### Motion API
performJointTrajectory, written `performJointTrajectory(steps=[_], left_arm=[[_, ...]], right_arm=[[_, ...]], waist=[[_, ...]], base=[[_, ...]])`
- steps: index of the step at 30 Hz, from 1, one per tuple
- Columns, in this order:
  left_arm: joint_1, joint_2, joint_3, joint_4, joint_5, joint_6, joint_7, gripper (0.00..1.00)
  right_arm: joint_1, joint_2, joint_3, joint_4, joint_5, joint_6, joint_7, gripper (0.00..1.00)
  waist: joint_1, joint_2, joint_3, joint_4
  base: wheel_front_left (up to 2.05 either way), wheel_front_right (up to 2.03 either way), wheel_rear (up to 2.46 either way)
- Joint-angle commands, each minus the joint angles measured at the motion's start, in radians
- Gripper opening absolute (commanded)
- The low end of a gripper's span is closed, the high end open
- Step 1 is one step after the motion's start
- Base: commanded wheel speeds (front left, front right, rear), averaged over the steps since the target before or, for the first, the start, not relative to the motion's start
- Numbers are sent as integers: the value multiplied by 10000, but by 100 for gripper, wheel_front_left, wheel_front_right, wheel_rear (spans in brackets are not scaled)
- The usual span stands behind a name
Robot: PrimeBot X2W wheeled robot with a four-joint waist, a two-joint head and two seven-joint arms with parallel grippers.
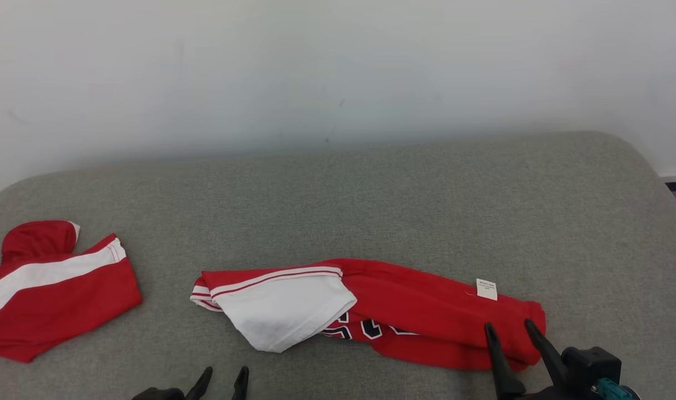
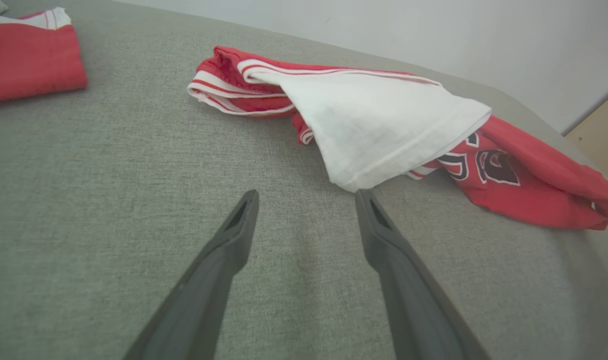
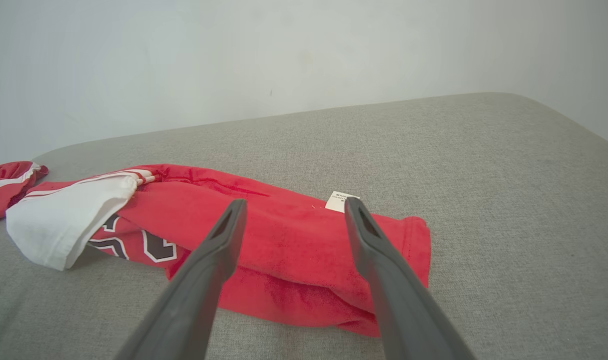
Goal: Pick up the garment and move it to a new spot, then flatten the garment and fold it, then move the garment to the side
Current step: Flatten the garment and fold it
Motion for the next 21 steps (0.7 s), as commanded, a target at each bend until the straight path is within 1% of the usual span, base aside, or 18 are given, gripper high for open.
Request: performJointTrajectory(steps=[1, 5, 11, 18, 21], left_arm=[[-273, 56, -112, 223, -205, 15, 5, 100], [-886, 175, -446, 811, -666, 15, -69, 100], [-1566, 409, -966, 1247, -1214, 15, -263, 100], [-2054, 617, -1359, 1618, -1630, 15, -440, 100], [-2155, 667, -1561, 1507, -1713, 15, -490, 100]], right_arm=[[-74, -6, 37, 2, 65, -24, -9, 100], [-172, -4, 215, -8, 109, -24, -7, 100], [-314, -31, 223, -5, 122, -24, -92, 100], [-401, -37, 213, 56, 125, -24, -187, 100], [-414, -33, 178, 80, 125, -24, -234, 100]], waist=[[-1, 0, 222, -269], [-1, 0, 434, -577], [-1, 0, 761, -880], [-1, 0, 945, -993], [-1, 0, 965, -967]], base=[[0, 0, 0], [0, 0, 0], [0, 0, 0], [0, 0, 0], [0, 0, 0]])
